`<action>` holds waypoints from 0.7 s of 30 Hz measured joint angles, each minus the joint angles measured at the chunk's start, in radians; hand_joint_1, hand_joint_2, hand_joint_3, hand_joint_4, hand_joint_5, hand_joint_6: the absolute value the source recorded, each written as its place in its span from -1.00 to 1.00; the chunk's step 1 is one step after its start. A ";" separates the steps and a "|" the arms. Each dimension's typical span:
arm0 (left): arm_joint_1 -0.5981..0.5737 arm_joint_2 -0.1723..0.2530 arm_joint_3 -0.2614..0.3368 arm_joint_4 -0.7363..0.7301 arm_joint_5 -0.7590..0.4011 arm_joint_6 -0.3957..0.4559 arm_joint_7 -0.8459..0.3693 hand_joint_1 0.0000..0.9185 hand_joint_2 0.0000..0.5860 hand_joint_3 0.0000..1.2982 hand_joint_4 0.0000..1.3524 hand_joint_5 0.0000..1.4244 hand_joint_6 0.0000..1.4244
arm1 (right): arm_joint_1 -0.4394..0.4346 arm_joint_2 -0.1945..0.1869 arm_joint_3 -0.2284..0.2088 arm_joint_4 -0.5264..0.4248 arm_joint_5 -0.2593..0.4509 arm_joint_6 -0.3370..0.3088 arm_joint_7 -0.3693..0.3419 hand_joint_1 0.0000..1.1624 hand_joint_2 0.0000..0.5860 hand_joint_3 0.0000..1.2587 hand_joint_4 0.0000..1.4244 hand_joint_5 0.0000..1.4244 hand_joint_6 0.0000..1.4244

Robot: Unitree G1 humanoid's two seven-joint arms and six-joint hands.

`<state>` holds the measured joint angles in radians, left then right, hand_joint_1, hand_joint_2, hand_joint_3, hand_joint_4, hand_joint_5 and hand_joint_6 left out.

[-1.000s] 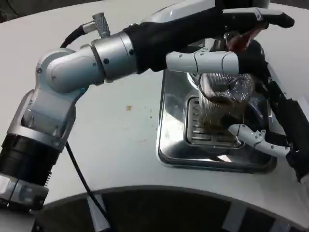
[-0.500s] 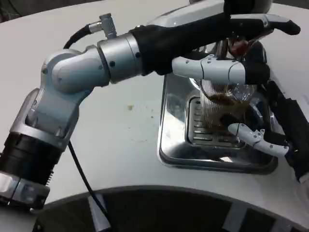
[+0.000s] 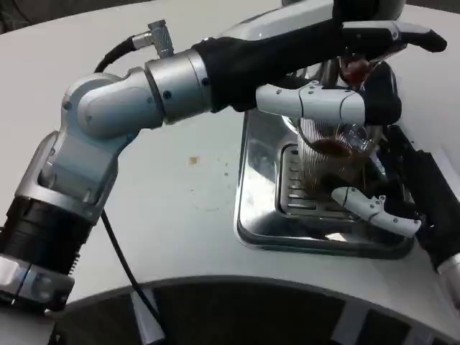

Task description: Grasp the cup under the faucet to collect the drink, then remove the cup.

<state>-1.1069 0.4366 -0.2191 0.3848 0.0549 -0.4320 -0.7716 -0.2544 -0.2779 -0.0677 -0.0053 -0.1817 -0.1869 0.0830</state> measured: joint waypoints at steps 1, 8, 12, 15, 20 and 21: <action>0.000 0.000 0.000 0.000 0.000 0.000 0.000 -1.00 -0.68 -0.74 -0.88 -0.88 -0.85 | -0.004 0.002 0.002 0.004 0.000 0.000 0.000 0.17 -0.27 -0.96 -0.92 -0.83 -1.00; 0.000 0.000 0.000 0.000 0.000 0.000 0.000 -1.00 -0.68 -0.74 -0.88 -0.88 -0.85 | -0.021 0.002 0.004 0.027 0.001 -0.003 -0.008 0.17 -0.27 -0.96 -0.92 -0.83 -1.00; 0.000 0.001 0.000 0.000 0.000 0.000 0.000 -1.00 -0.68 -0.74 -0.88 -0.88 -0.85 | -0.031 0.002 0.006 0.039 0.008 -0.009 -0.012 0.16 -0.27 -0.96 -0.92 -0.83 -1.00; 0.000 0.001 0.000 0.001 0.000 0.000 0.000 -1.00 -0.68 -0.74 -0.88 -0.88 -0.85 | -0.036 0.002 0.008 0.045 0.010 -0.009 -0.013 0.15 -0.27 -0.96 -0.92 -0.83 -1.00; -0.003 0.001 0.000 0.009 -0.001 -0.004 0.000 -1.00 -0.68 -0.74 -0.88 -0.88 -0.85 | -0.044 0.002 0.013 0.053 0.010 -0.009 -0.017 0.14 -0.26 -0.95 -0.92 -0.83 -1.00; -0.003 0.001 0.000 0.010 -0.001 -0.005 0.000 -1.00 -0.68 -0.74 -0.88 -0.88 -0.85 | -0.046 0.002 0.014 0.054 0.010 -0.009 -0.018 0.14 -0.26 -0.95 -0.92 -0.83 -1.00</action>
<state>-1.1100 0.4374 -0.2191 0.3949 0.0544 -0.4374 -0.7717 -0.3000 -0.2754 -0.0539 0.0492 -0.1714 -0.1963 0.0652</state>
